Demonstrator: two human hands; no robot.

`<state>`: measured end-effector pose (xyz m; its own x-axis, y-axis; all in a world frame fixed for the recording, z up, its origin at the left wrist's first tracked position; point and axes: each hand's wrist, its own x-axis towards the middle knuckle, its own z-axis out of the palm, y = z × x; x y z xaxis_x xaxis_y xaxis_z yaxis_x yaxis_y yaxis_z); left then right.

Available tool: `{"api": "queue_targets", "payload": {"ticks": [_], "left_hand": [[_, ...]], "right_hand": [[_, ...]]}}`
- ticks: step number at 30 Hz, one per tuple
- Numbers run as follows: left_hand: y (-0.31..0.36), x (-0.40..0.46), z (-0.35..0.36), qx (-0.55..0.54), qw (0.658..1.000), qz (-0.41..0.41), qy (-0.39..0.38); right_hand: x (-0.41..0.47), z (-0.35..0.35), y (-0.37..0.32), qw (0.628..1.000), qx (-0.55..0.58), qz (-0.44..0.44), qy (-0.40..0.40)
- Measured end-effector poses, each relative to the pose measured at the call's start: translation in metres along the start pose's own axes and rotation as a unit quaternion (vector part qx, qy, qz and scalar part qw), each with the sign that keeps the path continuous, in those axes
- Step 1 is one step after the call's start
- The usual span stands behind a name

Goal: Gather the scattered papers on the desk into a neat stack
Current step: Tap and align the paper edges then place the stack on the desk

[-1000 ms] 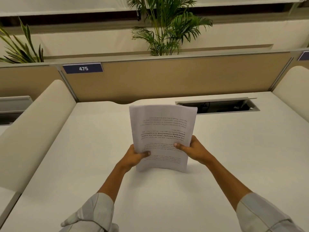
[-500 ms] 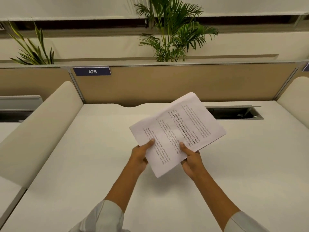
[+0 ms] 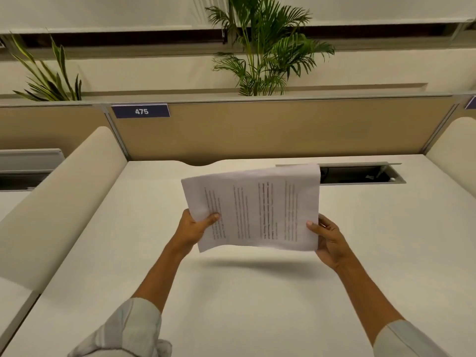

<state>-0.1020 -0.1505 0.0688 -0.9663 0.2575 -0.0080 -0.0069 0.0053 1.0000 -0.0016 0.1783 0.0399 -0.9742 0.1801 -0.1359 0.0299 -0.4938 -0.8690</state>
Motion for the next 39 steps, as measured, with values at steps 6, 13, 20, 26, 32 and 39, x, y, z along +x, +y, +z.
{"api": "queue_targets", "payload": {"ticks": [6,13,20,26,32,39], "left_hand": [[-0.046,-0.010,0.001,0.043,0.999,-0.029,-0.016],[-0.065,-0.011,-0.009,0.016,0.997,-0.065,0.024],[-0.072,-0.006,-0.007,0.021,0.994,-0.103,0.035],[-0.052,0.005,-0.003,0.052,0.982,-0.124,0.132],[-0.032,0.000,0.026,-0.171,0.901,-0.221,0.333],[-0.021,-0.020,0.084,-0.327,0.928,-0.170,0.056]], "right_hand": [[-0.001,0.002,0.012,0.974,-0.224,0.007,-0.034],[-0.005,0.016,0.016,0.953,-0.296,-0.025,-0.056],[-0.005,0.018,0.023,0.938,-0.340,-0.030,-0.063],[-0.006,0.023,0.026,0.958,-0.284,-0.028,-0.036],[-0.013,0.043,0.060,0.998,-0.057,0.003,0.030],[-0.013,0.094,0.076,0.989,0.118,0.041,0.076]]}}
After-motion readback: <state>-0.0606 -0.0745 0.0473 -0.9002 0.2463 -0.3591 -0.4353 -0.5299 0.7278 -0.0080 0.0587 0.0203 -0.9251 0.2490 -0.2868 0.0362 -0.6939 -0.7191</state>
